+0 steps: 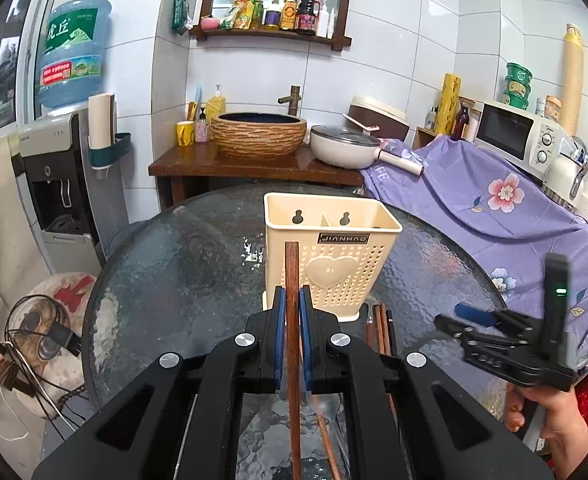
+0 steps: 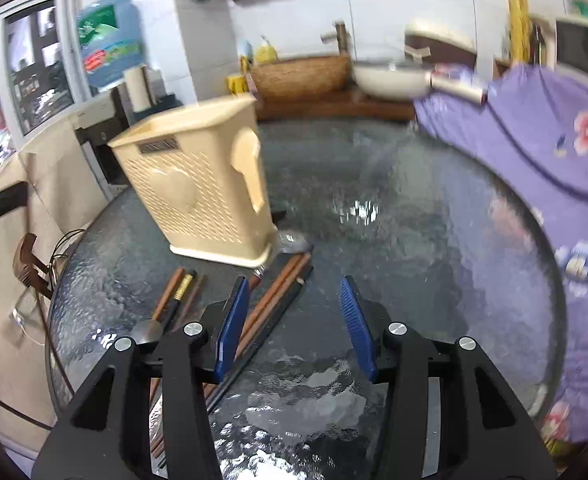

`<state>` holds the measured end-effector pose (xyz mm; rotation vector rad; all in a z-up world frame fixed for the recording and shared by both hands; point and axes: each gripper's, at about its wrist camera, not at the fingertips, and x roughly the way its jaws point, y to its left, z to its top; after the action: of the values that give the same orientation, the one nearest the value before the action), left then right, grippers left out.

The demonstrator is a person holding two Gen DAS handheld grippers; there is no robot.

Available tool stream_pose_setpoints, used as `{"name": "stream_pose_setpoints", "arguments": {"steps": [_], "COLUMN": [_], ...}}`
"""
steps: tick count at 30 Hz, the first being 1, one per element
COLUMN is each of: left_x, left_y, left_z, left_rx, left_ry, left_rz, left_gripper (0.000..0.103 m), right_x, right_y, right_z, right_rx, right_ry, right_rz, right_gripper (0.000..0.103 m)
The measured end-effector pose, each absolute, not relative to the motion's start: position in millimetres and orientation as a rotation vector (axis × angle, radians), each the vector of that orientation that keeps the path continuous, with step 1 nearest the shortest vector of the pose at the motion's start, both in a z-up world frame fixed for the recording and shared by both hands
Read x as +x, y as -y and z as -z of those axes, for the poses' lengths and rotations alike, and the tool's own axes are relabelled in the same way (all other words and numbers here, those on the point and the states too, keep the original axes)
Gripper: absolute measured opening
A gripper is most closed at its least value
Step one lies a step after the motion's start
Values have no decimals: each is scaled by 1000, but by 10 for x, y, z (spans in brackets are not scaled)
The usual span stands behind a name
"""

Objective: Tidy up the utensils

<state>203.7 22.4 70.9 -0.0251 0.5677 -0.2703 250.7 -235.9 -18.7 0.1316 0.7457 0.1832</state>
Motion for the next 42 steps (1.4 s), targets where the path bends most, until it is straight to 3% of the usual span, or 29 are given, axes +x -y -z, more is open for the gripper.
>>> {"name": "stream_pose_setpoints", "arguments": {"steps": [12,22,37,39,42], "left_x": [2057,2095,2112,2108,2113], "left_y": [-229,-203,-192,-183,-188], "left_z": [-708,-675,-625,-626,-626], "left_rx": [-20,-13,-13,-11,-10], "left_ry": [-567,-579,-590,-590,-589], "left_rz": [270,279,284,284,284], "left_gripper": [7,7,7,7,7], "right_x": [2796,3093,3566,3667,3694], "right_y": [2080,2156,2160,2180,2309], "right_z": [774,733,716,739,763], "right_rx": [45,76,128,122,175], "right_ry": [-958,-1024,-1081,-1111,-1115], "right_rz": [-139,-97,-79,-60,-68], "right_gripper": [28,22,21,14,14]}}
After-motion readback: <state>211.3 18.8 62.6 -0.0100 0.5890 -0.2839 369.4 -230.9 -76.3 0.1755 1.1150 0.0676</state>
